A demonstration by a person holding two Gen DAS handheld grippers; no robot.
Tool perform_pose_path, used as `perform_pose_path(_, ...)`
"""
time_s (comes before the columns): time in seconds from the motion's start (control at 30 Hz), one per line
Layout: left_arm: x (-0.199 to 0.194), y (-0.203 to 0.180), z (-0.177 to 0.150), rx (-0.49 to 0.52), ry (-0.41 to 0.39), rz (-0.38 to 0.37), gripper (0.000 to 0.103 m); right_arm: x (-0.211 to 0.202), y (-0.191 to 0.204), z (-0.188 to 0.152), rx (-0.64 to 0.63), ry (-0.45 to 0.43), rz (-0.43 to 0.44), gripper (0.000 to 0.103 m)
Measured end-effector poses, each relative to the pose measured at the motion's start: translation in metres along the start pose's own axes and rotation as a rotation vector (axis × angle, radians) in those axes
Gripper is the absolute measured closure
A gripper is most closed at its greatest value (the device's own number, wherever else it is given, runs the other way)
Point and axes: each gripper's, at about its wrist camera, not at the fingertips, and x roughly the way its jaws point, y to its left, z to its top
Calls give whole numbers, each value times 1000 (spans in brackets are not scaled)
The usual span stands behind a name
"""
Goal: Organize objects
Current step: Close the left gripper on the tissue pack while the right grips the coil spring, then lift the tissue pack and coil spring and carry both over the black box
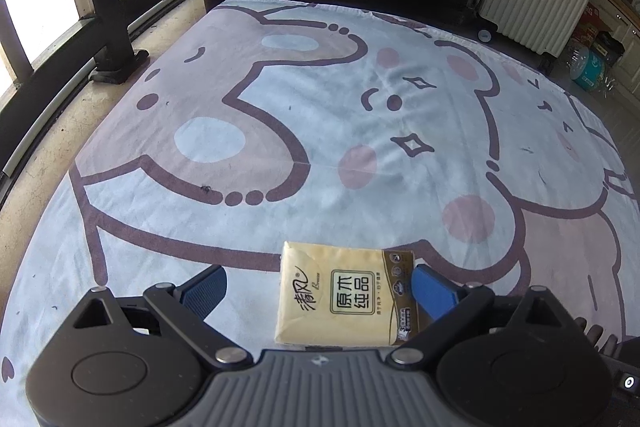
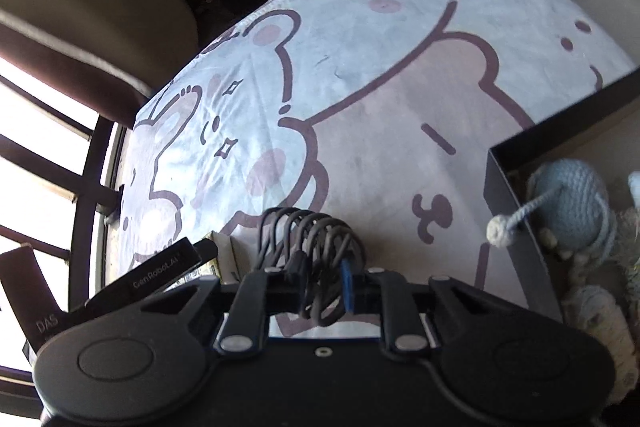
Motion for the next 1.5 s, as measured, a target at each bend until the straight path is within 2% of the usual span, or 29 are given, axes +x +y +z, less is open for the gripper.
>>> perform_pose_path(0.07, 1, -2, -1, 0, 7, -3, 5, -6, 6, 1, -80, -18, -24, 95)
perform_pose_path(0.17, 4, -6, -3, 11, 25, 1, 6, -16, 18, 1, -238, -57, -88, 98)
perform_pose_path(0.3, 7, -11, -6, 20, 56, 9, 7, -22, 39, -13, -552, -90, -190, 98)
perform_pose_path(0.4, 9, -13, -7, 20, 73, 16, 10, -21, 58, -38, -846, -107, -234, 98)
perform_pose_path(0.5, 10, -12, -7, 10, 84, 21, 15, -19, 73, -63, -1057, -85, -217, 97)
perform_pose_path(0.6, 10, -10, -6, 8, 89, 20, 21, -20, 81, -75, -1129, -29, -155, 95)
perform_pose_path(0.7, 8, -10, -5, 28, 94, 15, 28, -21, 82, -77, -1114, 43, -82, 91)
perform_pose_path(0.8, 7, -8, -5, 44, 104, 5, 28, -19, 81, -78, -1062, 136, -10, 88)
perform_pose_path(0.9, 7, -4, -4, 47, 117, -1, 29, -18, 79, -80, -1008, 222, 41, 81)
perform_pose_path(0.97, 6, -2, -4, 47, 127, -2, 29, -19, 76, -74, -917, 270, 83, 78)
perform_pose_path(1.07, 5, 2, -3, 60, 140, -1, 29, -26, 69, -58, -763, 277, 111, 69)
perform_pose_path(1.17, 4, 7, -4, 68, 153, 2, 29, -33, 62, -45, -599, 258, 103, 68)
perform_pose_path(1.33, 2, 13, -5, 82, 170, -5, 29, -20, 51, -30, -356, 249, -24, 65)
perform_pose_path(1.5, 2, 23, -5, 78, 174, -8, 29, -11, 47, -28, -339, 231, -90, 65)
